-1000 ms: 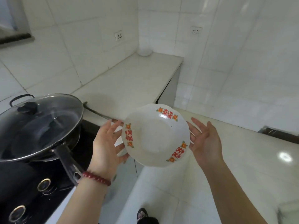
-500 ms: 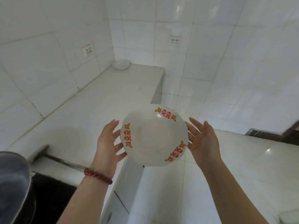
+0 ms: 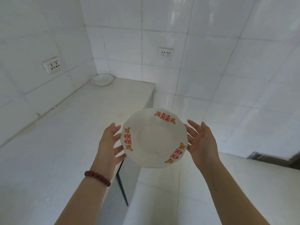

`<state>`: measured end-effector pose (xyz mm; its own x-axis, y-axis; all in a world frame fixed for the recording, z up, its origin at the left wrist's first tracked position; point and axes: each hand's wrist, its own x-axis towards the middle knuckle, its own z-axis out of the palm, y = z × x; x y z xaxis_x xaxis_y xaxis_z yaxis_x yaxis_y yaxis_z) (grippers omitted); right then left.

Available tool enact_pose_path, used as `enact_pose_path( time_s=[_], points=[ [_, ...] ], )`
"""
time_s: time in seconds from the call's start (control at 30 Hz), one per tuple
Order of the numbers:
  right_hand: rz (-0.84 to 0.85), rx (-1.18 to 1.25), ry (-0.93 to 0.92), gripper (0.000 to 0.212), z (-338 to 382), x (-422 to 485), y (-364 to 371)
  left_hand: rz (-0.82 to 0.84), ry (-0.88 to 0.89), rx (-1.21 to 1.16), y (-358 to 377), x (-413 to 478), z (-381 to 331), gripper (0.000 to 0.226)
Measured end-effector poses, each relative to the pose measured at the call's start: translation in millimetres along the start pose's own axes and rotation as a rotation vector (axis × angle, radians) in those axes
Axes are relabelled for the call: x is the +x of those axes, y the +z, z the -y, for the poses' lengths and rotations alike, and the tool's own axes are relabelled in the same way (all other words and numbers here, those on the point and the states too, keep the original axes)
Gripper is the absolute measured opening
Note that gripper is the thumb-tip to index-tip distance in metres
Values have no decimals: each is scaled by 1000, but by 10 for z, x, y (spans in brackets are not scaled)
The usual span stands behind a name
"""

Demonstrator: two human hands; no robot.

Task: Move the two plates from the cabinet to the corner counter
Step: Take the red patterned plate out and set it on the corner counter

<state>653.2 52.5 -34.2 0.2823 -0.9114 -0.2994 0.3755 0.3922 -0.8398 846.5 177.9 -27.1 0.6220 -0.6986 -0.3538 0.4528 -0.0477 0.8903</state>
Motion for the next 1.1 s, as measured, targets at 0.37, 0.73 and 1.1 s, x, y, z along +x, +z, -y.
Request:
enact_pose_path(
  time_s=[0.37, 0.73, 1.1],
  points=[
    [19, -48, 32, 43, 483, 2034, 482, -73, 7, -77, 806, 1785, -287, 47],
    [96, -114, 24, 40, 634, 3918, 1720, -119, 65, -73, 954, 3709, -1064, 44],
    [271, -273, 156, 35, 192, 5486, 2907, -293, 113, -90, 698, 5004, -1522, 33]
  ],
)
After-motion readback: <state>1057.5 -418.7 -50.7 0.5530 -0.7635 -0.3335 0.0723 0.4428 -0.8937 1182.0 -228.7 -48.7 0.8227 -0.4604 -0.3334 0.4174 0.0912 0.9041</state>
